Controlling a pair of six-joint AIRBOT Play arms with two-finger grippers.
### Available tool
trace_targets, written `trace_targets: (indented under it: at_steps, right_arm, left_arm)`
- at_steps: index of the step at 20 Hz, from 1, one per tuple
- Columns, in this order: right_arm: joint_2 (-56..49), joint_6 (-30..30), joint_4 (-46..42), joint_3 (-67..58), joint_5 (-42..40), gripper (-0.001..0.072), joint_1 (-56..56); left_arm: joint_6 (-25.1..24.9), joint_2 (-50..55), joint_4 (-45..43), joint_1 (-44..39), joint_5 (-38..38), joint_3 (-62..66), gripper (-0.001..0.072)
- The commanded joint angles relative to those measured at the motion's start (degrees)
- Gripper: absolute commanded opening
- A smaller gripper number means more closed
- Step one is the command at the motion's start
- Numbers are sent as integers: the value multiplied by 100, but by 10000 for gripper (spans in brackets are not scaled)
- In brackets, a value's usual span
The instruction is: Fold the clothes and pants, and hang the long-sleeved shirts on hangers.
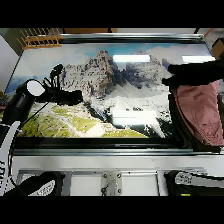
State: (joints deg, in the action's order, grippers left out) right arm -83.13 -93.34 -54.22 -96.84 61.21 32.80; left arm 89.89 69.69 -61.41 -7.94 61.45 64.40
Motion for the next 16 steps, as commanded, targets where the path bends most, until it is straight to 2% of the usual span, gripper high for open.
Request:
trace_targets:
  at_steps: [1, 5, 9, 11, 16]
  right_arm:
    - [258, -127, -87, -129, -208, 16, 295]
    - [787, -649, -1139, -118, -63, 16, 273]
    - [1368, -859, -2385, 269, 905, 16, 188]
    - [1792, -957, -2931, 892, 1154, 16, 109]
    - [2981, -1478, -3442, 2970, 1139, 16, 111]
  left_arm:
    - [-2, -4, 4, -4, 0, -2, 10]
    - [-4, -4, 4, -4, 2, -2, 10]
    - [-7, -4, 2, -4, -2, -2, 10]
    - [-9, -2, 0, -4, 2, -2, 10]
    - [-11, -4, -2, -4, 4, -2, 10]
